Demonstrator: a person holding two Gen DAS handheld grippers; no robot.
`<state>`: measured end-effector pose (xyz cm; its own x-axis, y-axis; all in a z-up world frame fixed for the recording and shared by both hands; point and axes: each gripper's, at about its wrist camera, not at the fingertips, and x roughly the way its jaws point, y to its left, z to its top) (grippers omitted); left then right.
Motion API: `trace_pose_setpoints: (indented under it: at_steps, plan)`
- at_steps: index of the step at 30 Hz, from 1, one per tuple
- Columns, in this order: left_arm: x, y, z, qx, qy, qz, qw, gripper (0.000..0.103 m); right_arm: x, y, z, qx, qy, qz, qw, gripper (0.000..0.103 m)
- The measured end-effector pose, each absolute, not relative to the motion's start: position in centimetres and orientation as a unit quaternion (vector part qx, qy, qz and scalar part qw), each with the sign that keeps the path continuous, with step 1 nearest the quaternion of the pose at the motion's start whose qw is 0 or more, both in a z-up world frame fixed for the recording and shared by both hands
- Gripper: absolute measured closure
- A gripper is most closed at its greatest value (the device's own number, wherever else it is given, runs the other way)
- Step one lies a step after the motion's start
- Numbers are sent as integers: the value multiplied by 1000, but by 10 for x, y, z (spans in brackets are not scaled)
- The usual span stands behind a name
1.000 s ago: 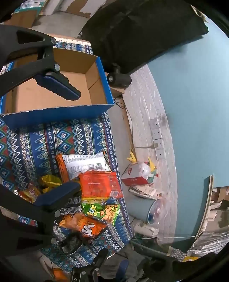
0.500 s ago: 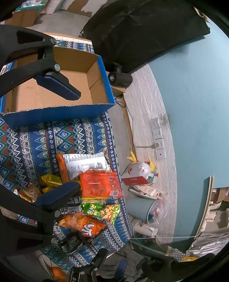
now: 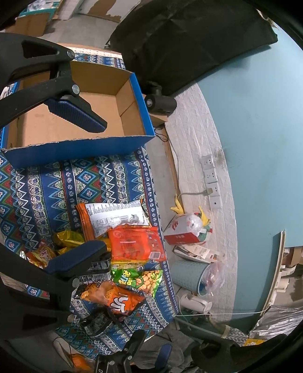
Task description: Organize snacks
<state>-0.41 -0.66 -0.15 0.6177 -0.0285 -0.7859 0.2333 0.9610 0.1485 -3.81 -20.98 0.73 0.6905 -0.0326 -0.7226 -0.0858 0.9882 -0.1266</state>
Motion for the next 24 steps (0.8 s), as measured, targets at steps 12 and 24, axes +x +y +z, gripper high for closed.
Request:
trace_pose_setpoints:
  at_steps: [12, 24]
  plan:
    - [-4, -5, -3, 118, 430, -75, 892, 8, -40, -211, 8, -79, 396, 15, 915, 14]
    - [-6, -6, -5, 118, 431, -76, 892, 8, -40, -212, 8, -78, 400, 15, 913, 14]
